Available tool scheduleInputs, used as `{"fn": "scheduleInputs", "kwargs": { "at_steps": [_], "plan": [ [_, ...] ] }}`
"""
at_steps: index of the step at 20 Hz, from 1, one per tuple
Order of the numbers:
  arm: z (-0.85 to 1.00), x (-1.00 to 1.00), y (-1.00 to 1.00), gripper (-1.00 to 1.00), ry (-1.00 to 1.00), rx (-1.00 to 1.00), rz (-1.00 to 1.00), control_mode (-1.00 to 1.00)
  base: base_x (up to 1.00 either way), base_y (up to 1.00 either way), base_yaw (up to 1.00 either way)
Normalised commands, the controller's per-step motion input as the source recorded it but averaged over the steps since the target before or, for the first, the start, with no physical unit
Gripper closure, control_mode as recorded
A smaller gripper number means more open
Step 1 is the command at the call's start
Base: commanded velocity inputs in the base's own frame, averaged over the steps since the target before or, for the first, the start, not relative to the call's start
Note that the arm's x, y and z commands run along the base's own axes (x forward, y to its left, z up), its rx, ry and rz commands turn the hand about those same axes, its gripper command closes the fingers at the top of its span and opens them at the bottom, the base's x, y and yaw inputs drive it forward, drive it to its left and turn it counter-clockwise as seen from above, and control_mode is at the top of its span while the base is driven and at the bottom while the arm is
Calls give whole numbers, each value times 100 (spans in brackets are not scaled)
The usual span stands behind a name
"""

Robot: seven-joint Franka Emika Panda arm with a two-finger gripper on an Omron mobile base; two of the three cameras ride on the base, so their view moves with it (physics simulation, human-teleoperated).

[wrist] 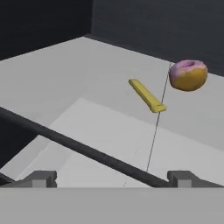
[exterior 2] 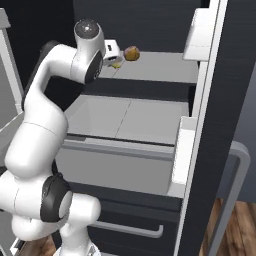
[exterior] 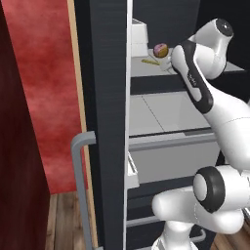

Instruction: Pick the egg and butter from the fridge and place them by the bowl for mixing.

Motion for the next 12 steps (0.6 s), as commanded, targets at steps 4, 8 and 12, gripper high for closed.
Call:
{"fn": "scheduleInputs", "kwargs": {
  "at_steps": [4,8,12],
  "plan": [
    [-2,47,0,-100,7,-3,0,-100,0,0,0],
    [-5,44,0,-100,9,-1,0,-100,0,0,0],
    [-8,39,0,-100,10,0,0,-100,0,0,0]
  ]
}}
